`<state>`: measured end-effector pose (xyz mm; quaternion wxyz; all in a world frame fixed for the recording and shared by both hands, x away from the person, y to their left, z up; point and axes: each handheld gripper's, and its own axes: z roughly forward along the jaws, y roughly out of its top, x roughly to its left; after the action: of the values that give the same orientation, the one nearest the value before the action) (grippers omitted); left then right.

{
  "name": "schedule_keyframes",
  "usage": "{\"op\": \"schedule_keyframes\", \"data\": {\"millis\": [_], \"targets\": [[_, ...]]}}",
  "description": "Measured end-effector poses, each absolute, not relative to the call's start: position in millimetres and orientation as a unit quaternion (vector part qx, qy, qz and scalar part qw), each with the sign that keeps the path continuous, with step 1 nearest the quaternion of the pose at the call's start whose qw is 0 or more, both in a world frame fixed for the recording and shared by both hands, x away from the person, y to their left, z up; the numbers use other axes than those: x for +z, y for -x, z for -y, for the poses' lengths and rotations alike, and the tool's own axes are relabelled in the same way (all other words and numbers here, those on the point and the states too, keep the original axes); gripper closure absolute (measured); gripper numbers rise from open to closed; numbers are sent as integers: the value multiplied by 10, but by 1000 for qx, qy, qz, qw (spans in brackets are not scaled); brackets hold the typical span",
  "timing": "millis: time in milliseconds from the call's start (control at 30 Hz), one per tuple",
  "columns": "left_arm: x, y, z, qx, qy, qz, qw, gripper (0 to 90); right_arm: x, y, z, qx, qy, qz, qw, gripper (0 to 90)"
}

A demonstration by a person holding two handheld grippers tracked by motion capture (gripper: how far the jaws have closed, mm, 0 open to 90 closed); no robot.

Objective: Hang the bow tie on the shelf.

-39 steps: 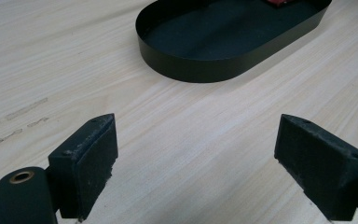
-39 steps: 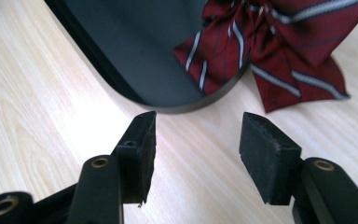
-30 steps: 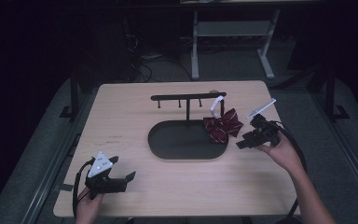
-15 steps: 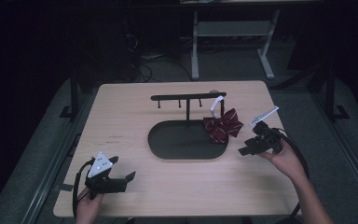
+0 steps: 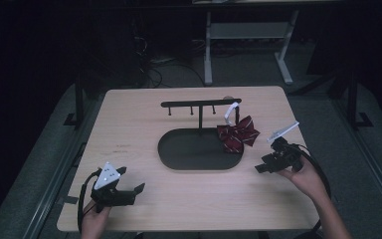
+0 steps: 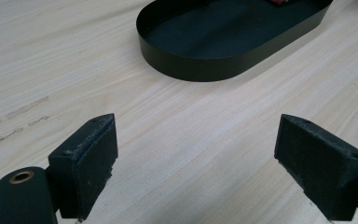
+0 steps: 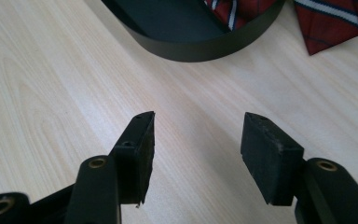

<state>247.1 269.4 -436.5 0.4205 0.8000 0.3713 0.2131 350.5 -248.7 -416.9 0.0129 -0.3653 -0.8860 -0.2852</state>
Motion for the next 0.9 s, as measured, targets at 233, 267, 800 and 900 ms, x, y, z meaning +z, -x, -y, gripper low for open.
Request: {"op": "schedule_keyframes", "data": {"millis": [233,267,800,900], "targets": [[-4376,-2474,-2678,212,-799,-372,422,130,-4233,-3435,2512,-291,368,883,18,442],[-4376,-2474,-2677,211,-800,-372,422,130,-4242,-3423,2516,-292,367,883,18,442],[-4377,-2475,-2676,211,-800,-371,421,130,-4360,-3232,2578,-308,369,877,22,440],[-4378,-2474,-2674,211,-800,-372,421,130,-4370,-3187,2588,-308,371,876,23,439]]}}
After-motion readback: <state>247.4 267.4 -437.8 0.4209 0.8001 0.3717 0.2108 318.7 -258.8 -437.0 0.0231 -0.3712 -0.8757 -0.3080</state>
